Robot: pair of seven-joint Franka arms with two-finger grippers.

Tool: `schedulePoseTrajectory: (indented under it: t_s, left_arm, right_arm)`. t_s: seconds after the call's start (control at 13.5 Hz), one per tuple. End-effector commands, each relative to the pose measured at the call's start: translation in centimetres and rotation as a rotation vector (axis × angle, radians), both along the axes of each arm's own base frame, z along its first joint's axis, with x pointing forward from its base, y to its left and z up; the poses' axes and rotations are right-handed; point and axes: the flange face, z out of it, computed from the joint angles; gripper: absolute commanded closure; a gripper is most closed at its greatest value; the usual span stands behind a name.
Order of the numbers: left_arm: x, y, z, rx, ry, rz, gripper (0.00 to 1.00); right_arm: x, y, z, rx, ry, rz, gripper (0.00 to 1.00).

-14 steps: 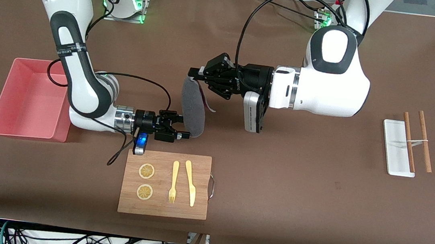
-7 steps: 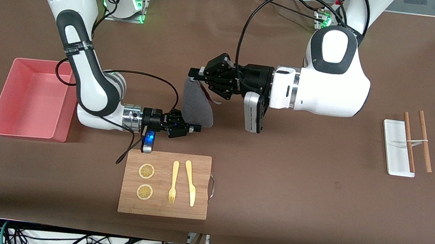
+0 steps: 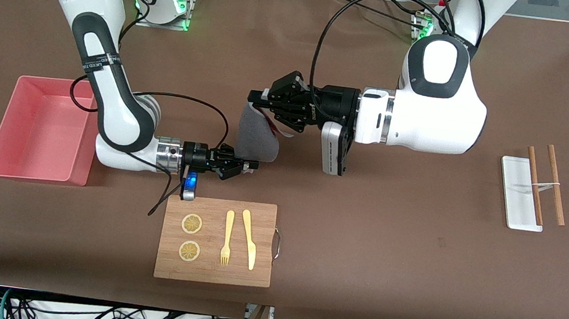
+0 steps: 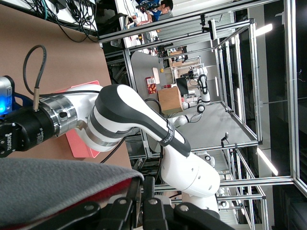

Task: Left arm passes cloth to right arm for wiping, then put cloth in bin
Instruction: 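Close the right gripper on the cloth's hanging corner, then open the left gripper and pull it away from the cloth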

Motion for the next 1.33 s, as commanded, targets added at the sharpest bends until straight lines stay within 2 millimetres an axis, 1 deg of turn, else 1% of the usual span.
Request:
schedulePoseTrajectory:
  t_s: [0.0, 0.22, 0.3, 0.37, 0.52, 0.66, 0.81, 0.89, 0.96, 1.03, 1.18, 1.26]
  left_arm:
    - [0.0, 0.5, 0.8, -0.016, -0.019, 0.009, 0.01]
    - [-0.1, 0.5, 1.1, -0.015, -0.020, 0.007, 0.00]
    - [-0.1, 0.6, 1.3, -0.016, -0.020, 0.009, 0.00]
    - [-0.1, 0.7, 1.5, -0.017, -0.020, 0.011, 0.00]
    - [0.0, 1.6, 2.3, -0.008, -0.038, 0.019, 0.00]
    - [0.2, 3.3, 3.6, 0.075, -0.110, 0.021, 0.00]
    - [0.4, 5.2, 4.3, 0.147, -0.158, 0.024, 0.00]
    - [0.8, 6.4, 4.3, 0.175, -0.168, 0.019, 0.00]
    - [1.3, 8.2, 4.4, 0.204, -0.174, 0.010, 0.00]
    - [1.7, 10.8, 4.8, 0.234, -0.182, -0.002, 0.00]
    - [2.5, 16.0, 4.6, 0.328, -0.189, -0.030, 0.00]
    - [3.0, 18.4, 4.3, 0.388, -0.211, -0.030, 0.00]
  right_arm:
    - [0.3, -0.2, 1.5, -0.067, -0.011, 0.037, 1.00]
    - [1.0, -0.5, 3.2, -0.208, -0.050, 0.115, 1.00]
    - [1.1, -0.6, 3.2, -0.242, -0.049, 0.130, 1.00]
    - [0.9, -0.7, 3.2, -0.272, -0.057, 0.154, 1.00]
    - [0.6, -0.9, 2.7, -0.352, -0.088, 0.212, 1.00]
    - [0.2, -1.5, 1.6, -0.457, -0.122, 0.290, 1.00]
    - [-0.5, -1.9, 0.8, -0.533, -0.128, 0.378, 1.00]
    - [-0.9, -2.3, 0.4, -0.585, -0.128, 0.439, 1.00]
    - [-1.5, -2.8, 0.1, -0.645, -0.123, 0.510, 1.00]
    - [-1.7, -3.4, -0.1, -0.705, -0.131, 0.568, 1.00]
    - [-2.0, -4.3, -0.1, -0.778, -0.132, 0.644, 1.00]
    - [-2.1, -4.6, -0.1, -0.810, -0.136, 0.675, 1.00]
